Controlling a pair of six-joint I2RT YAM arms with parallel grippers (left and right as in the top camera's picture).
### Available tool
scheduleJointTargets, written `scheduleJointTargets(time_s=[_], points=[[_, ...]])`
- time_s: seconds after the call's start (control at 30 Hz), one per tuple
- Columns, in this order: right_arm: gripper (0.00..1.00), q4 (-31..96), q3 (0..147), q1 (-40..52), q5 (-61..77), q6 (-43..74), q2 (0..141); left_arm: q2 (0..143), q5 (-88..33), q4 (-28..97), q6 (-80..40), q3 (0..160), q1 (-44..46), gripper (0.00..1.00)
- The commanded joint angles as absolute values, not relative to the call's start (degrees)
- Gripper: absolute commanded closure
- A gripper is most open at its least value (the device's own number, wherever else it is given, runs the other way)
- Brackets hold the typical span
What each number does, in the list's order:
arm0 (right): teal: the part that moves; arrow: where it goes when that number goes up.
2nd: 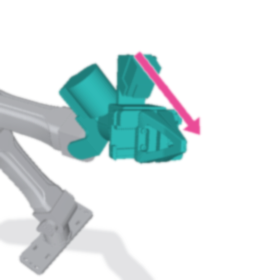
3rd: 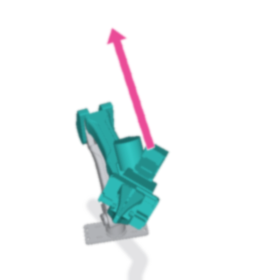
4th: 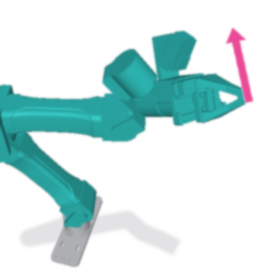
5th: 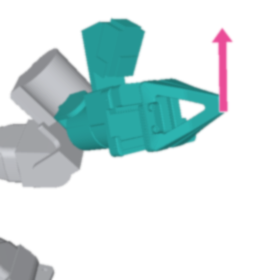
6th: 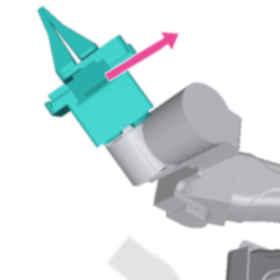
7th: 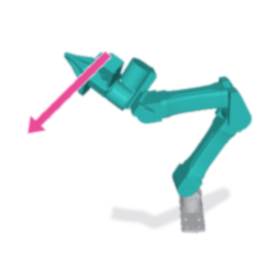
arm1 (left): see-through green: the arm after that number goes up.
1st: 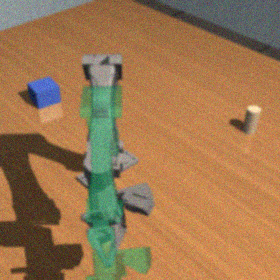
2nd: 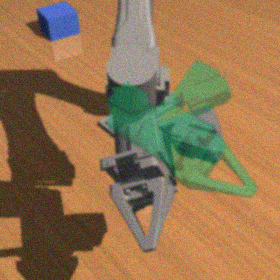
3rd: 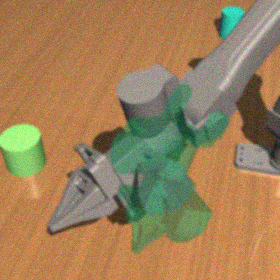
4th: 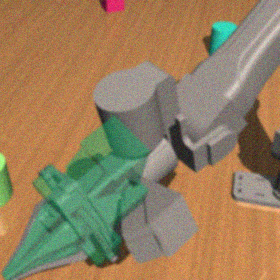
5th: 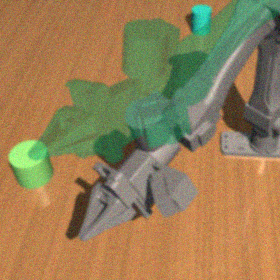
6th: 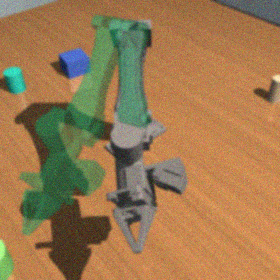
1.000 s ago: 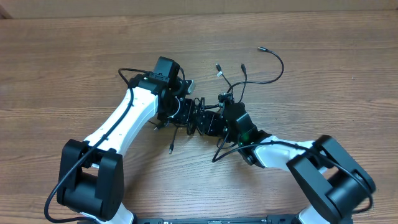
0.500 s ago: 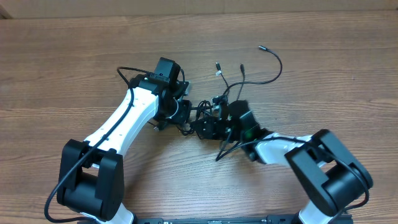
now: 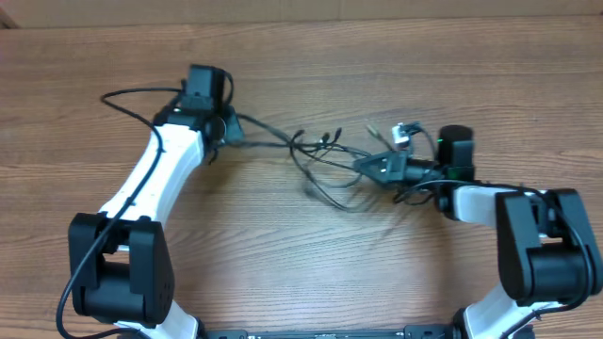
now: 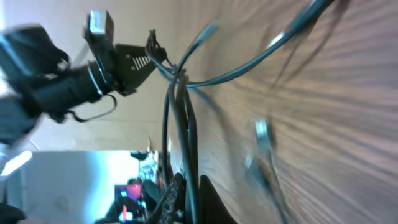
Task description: Untangle cables
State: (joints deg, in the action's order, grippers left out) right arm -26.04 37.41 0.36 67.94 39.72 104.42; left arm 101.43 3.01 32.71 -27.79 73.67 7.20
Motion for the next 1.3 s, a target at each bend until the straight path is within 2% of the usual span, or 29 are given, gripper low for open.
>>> scheduleJointTargets(time_s=[0.0,0.27,0.33,0.4,0.53,0.57,0.6,0.63,0.67,0.73,0.93,1.07,1.17,1.27], points=[[0.96,-26.20,38.00,-6.11,71.75,38.46,103.22,101.47,-9.19,27.83,-30.59,75.35,2.87,0.96],[0.96,-24.14,38.00,-9.78,68.05,34.17,103.22,101.47,-59.90,3.90,-14.11,75.33,-0.40,0.96],[0.96,-23.88,38.02,-10.15,65.89,34.17,103.22,101.47,-69.34,0.67,-9.06,75.33,-0.69,0.96],[0.96,-24.16,38.15,-11.90,64.62,34.20,103.22,101.47,-73.63,0.14,-6.15,75.33,-1.52,0.96],[0.96,-24.05,38.39,-19.38,64.29,34.20,103.20,101.47,-76.79,-0.10,-6.76,75.33,-6.20,0.96],[0.92,-23.97,38.39,-21.45,64.31,34.20,103.20,101.47,-76.60,-0.10,-8.36,75.33,-7.79,0.96],[0.81,-23.79,38.39,-23.68,64.34,34.20,103.20,101.47,-75.96,-0.05,-10.74,75.33,-9.10,0.96],[0.64,-23.55,38.39,-25.34,64.51,34.20,103.20,101.47,-75.11,0.10,-14.31,75.33,-10.44,0.96],[0.45,-23.40,38.39,-26.79,64.69,34.17,103.20,101.47,-74.11,0.60,-17.63,75.33,-11.38,0.96],[0.00,-23.44,38.39,-27.99,65.28,33.91,103.20,101.47,-71.57,2.44,-21.30,75.33,-11.99,0.96],[0.00,-25.12,38.39,-22.35,72.62,33.12,103.18,101.47,-57.34,12.40,-25.85,75.33,-6.85,0.96],[0.00,-25.80,38.37,-15.22,77.47,35.33,103.18,101.47,-51.40,13.52,-26.02,75.33,-0.38,0.96],[0.00,-27.79,38.37,-7.92,76.42,32.47,103.20,101.47,-49.67,12.86,-26.24,75.33,4.10,0.96],[0.00,-32.12,38.37,-1.28,68.01,33.01,103.18,101.47,-49.82,13.21,-26.22,75.33,6.98,0.96]])
